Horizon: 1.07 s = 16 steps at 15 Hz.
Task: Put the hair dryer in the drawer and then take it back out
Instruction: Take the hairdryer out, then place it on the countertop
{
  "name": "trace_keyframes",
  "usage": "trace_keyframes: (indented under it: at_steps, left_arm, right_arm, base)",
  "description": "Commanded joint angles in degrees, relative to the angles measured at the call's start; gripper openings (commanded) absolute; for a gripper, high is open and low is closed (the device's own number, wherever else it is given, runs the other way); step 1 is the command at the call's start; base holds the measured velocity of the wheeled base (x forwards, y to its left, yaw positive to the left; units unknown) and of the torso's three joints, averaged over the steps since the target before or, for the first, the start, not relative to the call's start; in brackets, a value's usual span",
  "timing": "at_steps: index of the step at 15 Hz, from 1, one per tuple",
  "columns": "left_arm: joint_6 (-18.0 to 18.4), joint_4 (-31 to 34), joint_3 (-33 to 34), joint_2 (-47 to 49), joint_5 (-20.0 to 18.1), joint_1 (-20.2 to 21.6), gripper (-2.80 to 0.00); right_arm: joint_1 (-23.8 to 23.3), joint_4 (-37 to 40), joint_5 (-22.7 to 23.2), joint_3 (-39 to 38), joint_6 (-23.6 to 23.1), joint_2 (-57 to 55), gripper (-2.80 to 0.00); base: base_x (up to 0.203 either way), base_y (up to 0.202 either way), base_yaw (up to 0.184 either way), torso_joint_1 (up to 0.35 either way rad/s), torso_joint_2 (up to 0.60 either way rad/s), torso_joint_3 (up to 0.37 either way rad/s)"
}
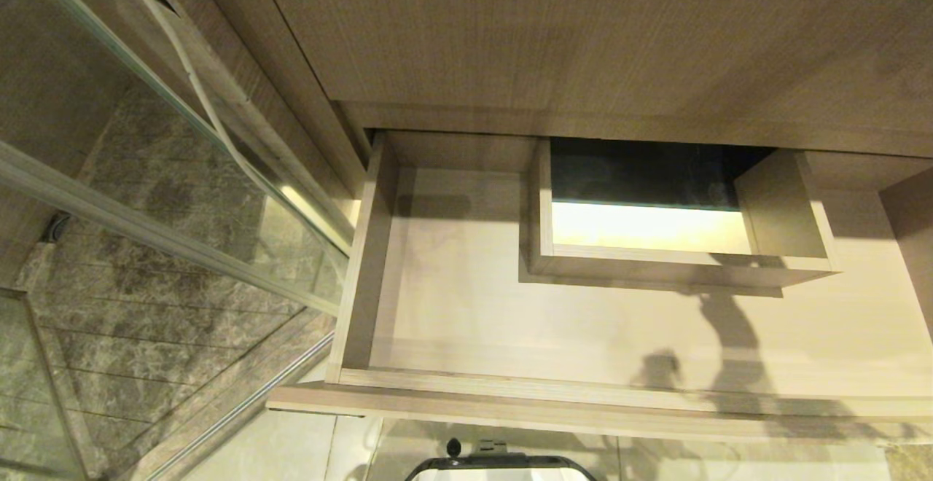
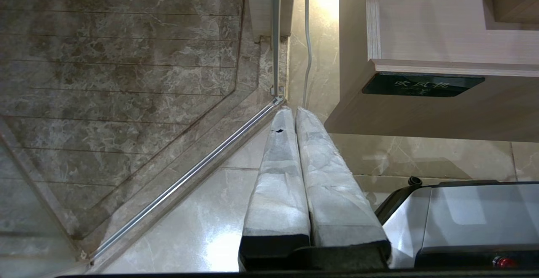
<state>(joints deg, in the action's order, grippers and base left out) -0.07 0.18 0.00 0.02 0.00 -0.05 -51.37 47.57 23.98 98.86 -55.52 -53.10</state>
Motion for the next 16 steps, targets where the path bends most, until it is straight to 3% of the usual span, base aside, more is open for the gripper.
trace_keyframes:
  at_steps: [1, 6, 16]
  left_arm:
    - [-0.01, -0.01, 0.09, -0.02, 0.00, -0.04, -2.80]
    - [-0.01, -0.01, 0.09, -0.02, 0.00, -0.04, -2.80]
    - [-0.01, -0.01, 0.09, -0.02, 0.00, -0.04, -2.80]
  right_arm:
    - [0.20, 0.50, 0.19, 2.43, -0.17, 2.38, -2.80]
    - [1.50, 0.45, 0.15, 3.61, 3.28, 6.07, -2.80]
    - [7.76, -0.25, -0.69, 8.67, 3.42, 9.73, -2.80]
  base:
    - [0.000, 0.000, 0.000, 0.000, 0.00, 0.000]
    - [0.000, 0.000, 0.000, 0.000, 0.00, 0.000]
    - [0.000, 0.000, 0.000, 0.000, 0.00, 0.000]
